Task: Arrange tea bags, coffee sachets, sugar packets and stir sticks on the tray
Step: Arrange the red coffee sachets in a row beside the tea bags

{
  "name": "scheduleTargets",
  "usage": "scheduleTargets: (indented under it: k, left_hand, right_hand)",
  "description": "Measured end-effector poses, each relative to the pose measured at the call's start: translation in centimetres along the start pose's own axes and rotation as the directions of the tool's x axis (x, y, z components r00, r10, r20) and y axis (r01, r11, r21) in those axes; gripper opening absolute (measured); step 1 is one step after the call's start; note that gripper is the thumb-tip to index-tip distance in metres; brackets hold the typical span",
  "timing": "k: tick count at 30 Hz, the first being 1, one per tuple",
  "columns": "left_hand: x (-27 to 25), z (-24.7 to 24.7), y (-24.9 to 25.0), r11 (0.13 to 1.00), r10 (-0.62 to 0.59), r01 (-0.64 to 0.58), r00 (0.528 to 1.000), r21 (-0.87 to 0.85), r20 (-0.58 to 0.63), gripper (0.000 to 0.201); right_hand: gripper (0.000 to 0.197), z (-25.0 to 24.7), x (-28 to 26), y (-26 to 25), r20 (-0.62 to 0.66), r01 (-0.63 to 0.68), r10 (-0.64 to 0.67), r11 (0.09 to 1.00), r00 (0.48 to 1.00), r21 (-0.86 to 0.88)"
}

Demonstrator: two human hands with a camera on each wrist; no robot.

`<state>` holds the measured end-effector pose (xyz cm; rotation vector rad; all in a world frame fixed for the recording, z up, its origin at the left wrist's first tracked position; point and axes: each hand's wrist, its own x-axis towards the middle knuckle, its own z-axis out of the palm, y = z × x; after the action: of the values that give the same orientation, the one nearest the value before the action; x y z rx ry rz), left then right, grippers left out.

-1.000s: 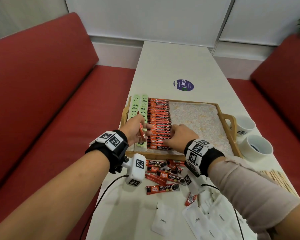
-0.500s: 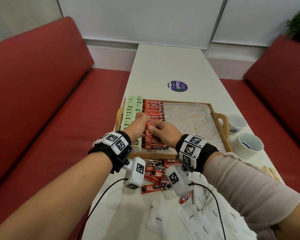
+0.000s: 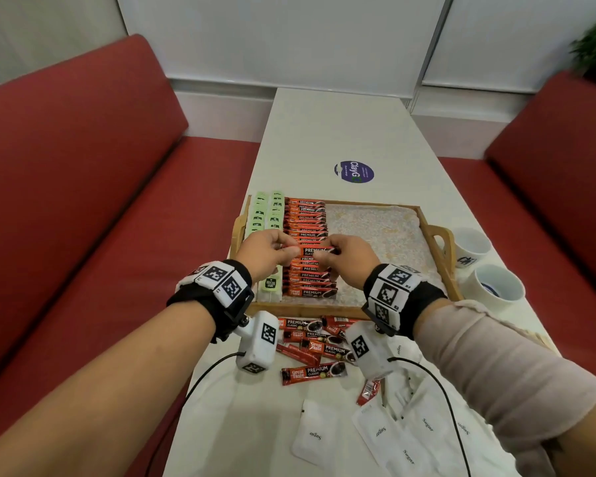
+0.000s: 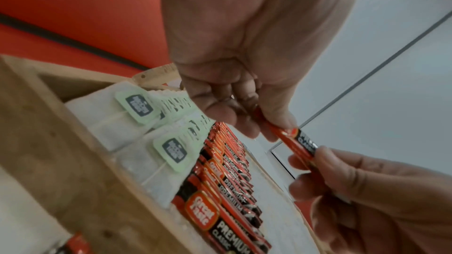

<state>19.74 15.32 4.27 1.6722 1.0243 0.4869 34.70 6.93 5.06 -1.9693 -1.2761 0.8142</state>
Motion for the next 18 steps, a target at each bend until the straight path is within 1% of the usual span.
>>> scheduleTargets:
  k: [5, 7, 11, 16, 18]
  left_hand:
    - [0.2, -0.3, -0.5, 0.976, 0.012, -0.028, 0.997, 0.215, 0.075, 0.013]
    - [0.2, -0.3, -0.6, 0.948, 0.02, -0.049, 0.995, 0.314, 0.096, 0.014]
    - [0.0, -0.1, -0.8, 0.886, 0.012, -0.06, 0.994, 0.461, 0.105, 0.013]
    - [-0.2, 0.3, -1.1, 0.799, -0.022, -0.052, 0.993, 0.599, 0.116, 0.011]
    - [-0.3, 0.6, -1.0, 0.749, -0.038, -0.062, 0.99, 0.659, 0.136, 0.012]
  right_hand:
    - [0.018, -0.3, 0.1, 0.3, 0.044, -0.027, 0.038, 0.975, 0.998, -0.221]
    - [0.016, -0.4, 0.0, 0.5, 0.036, -0.047, 0.058, 0.968, 0.998, -0.248]
    - [0.022, -0.2, -0.2, 1.0, 0.023, -0.062, 0.072, 0.952, 0.997, -0.299]
    - [0.012, 0.0, -0.6, 1.6, 0.073, -0.064, 0.095, 0.938, 0.993, -0.341]
    - [0.013, 0.2, -0.6, 1.7, 0.081, -0.076, 0.114, 0.928, 0.99, -0.366]
